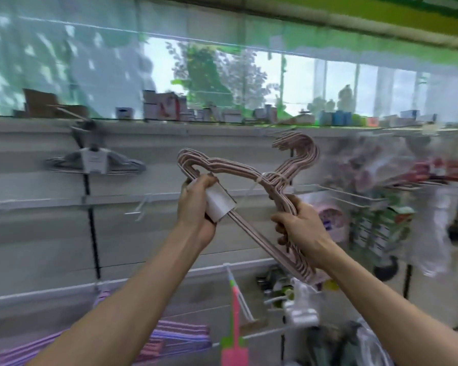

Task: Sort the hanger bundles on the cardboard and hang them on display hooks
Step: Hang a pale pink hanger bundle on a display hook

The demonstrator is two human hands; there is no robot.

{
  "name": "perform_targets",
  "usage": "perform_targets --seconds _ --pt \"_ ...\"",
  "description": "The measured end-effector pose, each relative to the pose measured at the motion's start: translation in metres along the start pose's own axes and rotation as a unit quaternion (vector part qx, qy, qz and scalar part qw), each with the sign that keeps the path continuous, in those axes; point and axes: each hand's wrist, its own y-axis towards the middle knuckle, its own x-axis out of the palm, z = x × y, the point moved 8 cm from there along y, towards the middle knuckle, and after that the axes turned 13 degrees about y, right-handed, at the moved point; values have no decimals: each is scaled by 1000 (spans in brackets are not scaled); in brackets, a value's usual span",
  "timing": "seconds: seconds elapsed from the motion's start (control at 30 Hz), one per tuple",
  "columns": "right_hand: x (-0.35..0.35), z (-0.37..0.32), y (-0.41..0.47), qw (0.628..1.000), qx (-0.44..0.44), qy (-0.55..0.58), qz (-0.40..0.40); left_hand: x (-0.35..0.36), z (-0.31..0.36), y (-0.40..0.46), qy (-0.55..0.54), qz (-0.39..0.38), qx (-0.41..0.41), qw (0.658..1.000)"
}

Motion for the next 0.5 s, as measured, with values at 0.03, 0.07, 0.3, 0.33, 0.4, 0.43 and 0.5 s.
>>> perform_targets --seconds 0.03,0.07,0.3,0.33,0.4,0.43,0.5 --pt "19 0 5 1000 -2 6 -10 -17 10 1 4 12 6 1000" --pt "39 -2 9 1000 -5 12 -21 -34 21 2 9 25 12 1000" --pt "185 -13 22 993 -17 43 -107 -151 105 -9 34 113 49 992" --pt "206 -14 22 992 -17 49 -117 -168 117 -11 38 123 53 990" --pt "245 -16 24 989 -17 57 -133 -198 139 -14 41 141 61 987" --pt "263 -18 24 988 -19 59 -140 -213 150 -15 47 147 67 986" --pt "297 -20 24 986 -23 60 -152 -241 169 -18 59 160 79 982"
